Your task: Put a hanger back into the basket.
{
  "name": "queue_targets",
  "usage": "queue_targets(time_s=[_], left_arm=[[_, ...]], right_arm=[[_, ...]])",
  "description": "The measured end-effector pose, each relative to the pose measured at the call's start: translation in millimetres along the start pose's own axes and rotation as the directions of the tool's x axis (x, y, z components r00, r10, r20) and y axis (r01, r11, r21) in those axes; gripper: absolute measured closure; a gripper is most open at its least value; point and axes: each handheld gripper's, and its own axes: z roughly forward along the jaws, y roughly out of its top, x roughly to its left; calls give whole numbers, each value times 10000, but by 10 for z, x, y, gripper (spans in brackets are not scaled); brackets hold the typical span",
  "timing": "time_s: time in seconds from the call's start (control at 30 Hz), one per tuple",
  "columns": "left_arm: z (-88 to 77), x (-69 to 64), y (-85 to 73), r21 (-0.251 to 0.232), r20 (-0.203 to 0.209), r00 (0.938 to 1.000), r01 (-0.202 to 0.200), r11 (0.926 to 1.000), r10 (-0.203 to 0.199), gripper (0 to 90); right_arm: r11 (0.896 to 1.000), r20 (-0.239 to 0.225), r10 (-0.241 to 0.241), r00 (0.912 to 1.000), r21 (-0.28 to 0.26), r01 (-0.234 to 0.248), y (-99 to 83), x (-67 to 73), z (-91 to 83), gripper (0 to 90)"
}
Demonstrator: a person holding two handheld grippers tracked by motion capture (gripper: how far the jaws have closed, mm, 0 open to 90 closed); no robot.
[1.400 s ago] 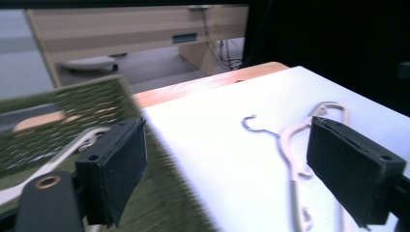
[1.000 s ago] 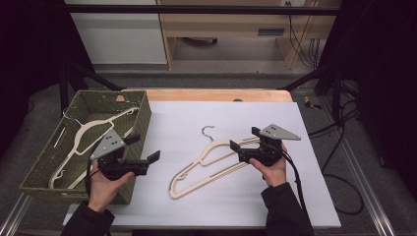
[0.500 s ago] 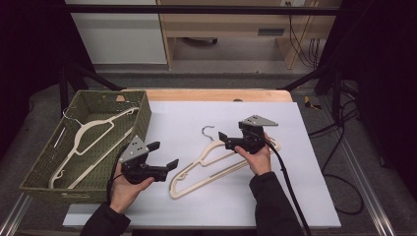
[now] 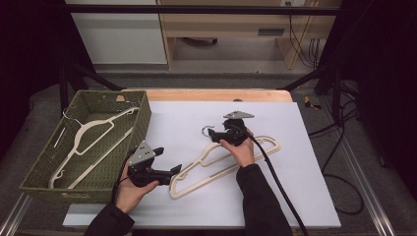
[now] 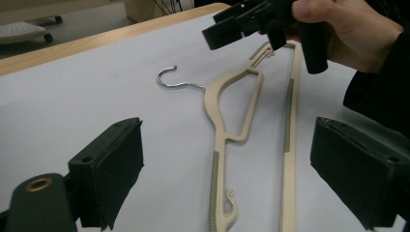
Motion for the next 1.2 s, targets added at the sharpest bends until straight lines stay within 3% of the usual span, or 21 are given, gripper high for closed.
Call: queue_targets(time_s=[0.1,0.27,0.33,0.43,0.53,0.83,0.9,1.03,1.07,1.2], left_arm=[[23,-7,-15,66,16,10000,-32,10000,32,121],[44,-1,-29,143,2,10000,-53,9999,53,127],[53,13,-38,200,-15,10000,-41,9998,41,128],[53,23,-42,194,-4,10000,31,9998,-31,130],[54,24,-45,201,6,10000,56,9998,-56,133],[104,29,-73,401,15,10000,91,9992,-92,137],[129,34,-82,510,36,9999,106,9986,-108,139],[158,27,-87,550,35,9999,102,9984,-104,145],[193,22,-83,586,60,9999,114,9982,-117,147],[296,8,-73,884,79,10000,20,9961,-28,153]], right_arm=[[9991,150,-216,9997,372,210,-19,20,134,324],[9967,182,-56,9998,806,42,-67,21,272,386],[9930,346,-511,9981,1082,471,-118,10,376,434],[9909,409,-557,9976,1252,502,-142,19,431,466],[9860,401,-658,9970,1564,587,-173,14,504,552],[9775,342,-676,9971,2025,593,-181,29,544,754],[9736,380,-890,9953,2142,789,-177,57,549,835],[9750,436,-628,9971,2159,520,-175,47,548,867],[9749,457,-329,9984,2216,220,-167,42,540,873],[9766,438,-218,9988,2149,119,-163,26,524,880]])
